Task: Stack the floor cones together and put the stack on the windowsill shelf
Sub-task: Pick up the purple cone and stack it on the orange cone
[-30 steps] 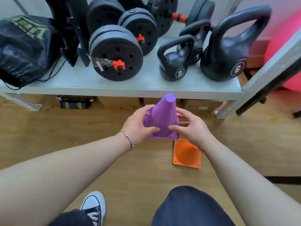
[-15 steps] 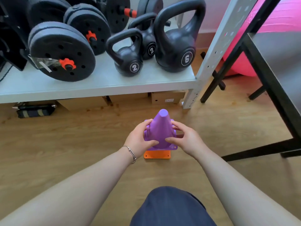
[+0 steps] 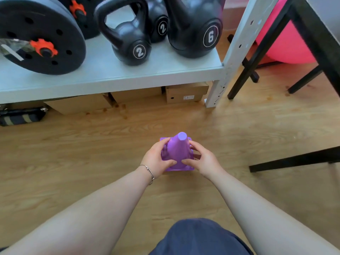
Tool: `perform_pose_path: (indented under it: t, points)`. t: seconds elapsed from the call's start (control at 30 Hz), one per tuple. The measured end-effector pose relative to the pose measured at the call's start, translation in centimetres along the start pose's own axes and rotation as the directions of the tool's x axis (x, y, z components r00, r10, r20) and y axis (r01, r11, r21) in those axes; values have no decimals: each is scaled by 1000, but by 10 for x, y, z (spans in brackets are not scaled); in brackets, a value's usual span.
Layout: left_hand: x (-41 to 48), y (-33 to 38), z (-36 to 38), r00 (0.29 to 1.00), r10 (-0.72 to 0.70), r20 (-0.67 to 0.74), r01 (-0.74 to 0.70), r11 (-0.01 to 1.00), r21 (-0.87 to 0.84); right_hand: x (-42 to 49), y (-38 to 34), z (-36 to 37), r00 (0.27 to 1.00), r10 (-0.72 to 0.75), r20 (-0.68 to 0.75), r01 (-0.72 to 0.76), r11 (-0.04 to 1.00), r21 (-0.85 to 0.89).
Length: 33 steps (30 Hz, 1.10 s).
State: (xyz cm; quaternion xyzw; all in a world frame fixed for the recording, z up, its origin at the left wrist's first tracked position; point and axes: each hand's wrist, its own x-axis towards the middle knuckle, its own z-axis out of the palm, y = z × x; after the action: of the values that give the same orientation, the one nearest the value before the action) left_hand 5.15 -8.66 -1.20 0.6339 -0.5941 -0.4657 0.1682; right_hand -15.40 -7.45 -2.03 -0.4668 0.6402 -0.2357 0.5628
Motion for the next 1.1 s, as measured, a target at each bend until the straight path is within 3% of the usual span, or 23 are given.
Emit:
perform_pose_path:
  t: [0.6, 0.9, 1.0, 1.1]
  points:
    - [28, -20, 1, 995, -56, 81, 50, 996, 77, 26, 12, 12, 996, 70, 58, -62, 988, -139]
    - [37, -29, 3, 967, -227, 116, 204, 962, 181, 39, 0, 4, 983, 158, 93, -131, 960, -248]
    - [39, -35, 1, 934, -340, 112, 323, 935, 147, 46, -2, 5, 981, 195, 15, -178, 922, -343]
    - [39, -37, 4, 861, -498, 101, 503, 864, -20, 52, -2, 13, 948, 287, -141, -317, 902, -295]
